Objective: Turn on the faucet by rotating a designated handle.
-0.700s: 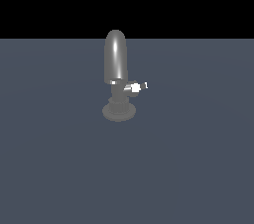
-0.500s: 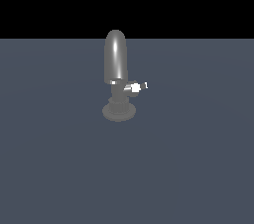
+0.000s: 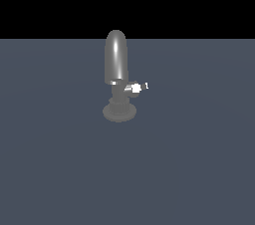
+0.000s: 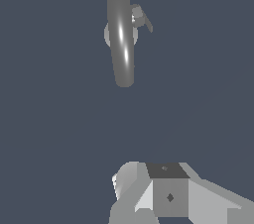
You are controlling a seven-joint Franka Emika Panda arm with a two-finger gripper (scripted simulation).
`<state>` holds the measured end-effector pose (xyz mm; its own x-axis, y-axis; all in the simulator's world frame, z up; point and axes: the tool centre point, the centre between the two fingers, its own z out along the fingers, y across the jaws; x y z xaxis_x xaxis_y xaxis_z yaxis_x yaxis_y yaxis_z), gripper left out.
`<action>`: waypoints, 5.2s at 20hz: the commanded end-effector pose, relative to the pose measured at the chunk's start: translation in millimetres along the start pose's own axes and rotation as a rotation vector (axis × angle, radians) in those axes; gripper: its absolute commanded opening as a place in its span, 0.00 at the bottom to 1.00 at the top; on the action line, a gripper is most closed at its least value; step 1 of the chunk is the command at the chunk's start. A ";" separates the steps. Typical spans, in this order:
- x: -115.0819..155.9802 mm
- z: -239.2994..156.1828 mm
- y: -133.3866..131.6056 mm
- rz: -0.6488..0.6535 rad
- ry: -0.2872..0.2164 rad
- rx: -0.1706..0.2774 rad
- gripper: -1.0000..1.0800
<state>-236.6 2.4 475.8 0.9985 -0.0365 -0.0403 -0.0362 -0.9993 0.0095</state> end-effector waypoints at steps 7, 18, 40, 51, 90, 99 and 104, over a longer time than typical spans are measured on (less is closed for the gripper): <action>30.7 0.2 -9.8 0.089 -0.108 0.040 0.00; 84.7 7.2 -19.9 0.242 -0.294 0.110 0.00; 193.3 53.5 -16.7 0.573 -0.695 0.261 0.00; 240.9 96.4 -3.9 0.755 -0.918 0.346 0.00; 294.0 287.5 42.4 1.358 -1.625 0.632 0.00; 291.0 291.4 43.3 1.361 -1.629 0.634 0.00; 277.8 304.7 47.4 1.361 -1.629 0.634 0.00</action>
<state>31.0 -56.4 164.7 -0.5097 -0.1441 -0.8482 -0.8163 -0.2302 0.5297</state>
